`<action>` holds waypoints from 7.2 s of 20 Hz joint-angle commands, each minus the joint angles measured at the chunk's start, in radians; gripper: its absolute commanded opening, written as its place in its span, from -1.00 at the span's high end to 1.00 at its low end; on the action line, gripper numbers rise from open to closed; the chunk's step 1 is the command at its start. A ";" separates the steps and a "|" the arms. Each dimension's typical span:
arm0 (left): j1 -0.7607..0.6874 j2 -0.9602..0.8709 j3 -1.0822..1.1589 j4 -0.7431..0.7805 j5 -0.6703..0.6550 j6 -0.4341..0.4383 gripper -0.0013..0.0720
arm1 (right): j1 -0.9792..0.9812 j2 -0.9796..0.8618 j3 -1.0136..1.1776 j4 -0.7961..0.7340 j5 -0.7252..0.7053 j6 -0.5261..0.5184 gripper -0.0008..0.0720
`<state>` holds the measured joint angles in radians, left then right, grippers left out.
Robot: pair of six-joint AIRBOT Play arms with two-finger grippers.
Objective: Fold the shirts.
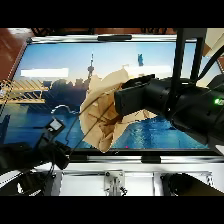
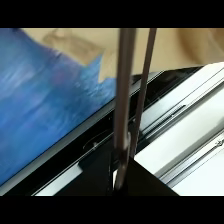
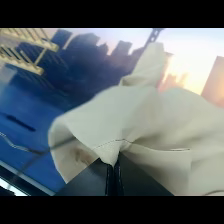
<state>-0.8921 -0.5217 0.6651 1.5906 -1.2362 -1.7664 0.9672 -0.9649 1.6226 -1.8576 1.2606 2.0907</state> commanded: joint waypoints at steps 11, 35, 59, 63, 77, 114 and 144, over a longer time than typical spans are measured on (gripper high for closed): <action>0.008 -0.305 0.045 -0.039 0.399 -0.003 0.86 | 0.000 0.001 0.001 0.345 -0.060 -0.060 0.82; 0.051 -0.238 0.046 -0.040 0.270 0.146 0.86 | -0.703 -0.042 0.141 0.084 0.277 -0.332 -0.28; 0.050 -0.188 0.046 0.017 0.126 0.432 0.86 | -0.597 -0.436 0.139 0.425 0.520 -1.775 -0.28; 0.050 -0.174 0.046 0.022 0.130 0.449 0.86 | -0.596 -0.446 0.090 0.471 0.530 -1.782 -0.28; 0.051 -0.137 0.046 0.139 0.214 0.412 0.83 | -0.597 -0.446 0.014 0.599 0.585 -1.725 0.82; 0.175 -0.352 0.046 -0.265 0.391 -0.281 -0.85 | -0.597 -0.322 0.015 0.516 0.402 -1.360 0.83; 0.581 -0.499 0.412 0.198 0.245 -0.021 0.84 | -0.597 -0.246 0.015 0.647 0.443 -1.171 0.83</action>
<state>-0.4088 -1.0191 1.0039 1.8137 -0.9905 -1.7939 0.3691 -1.2266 1.6371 -1.2705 1.6936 0.8822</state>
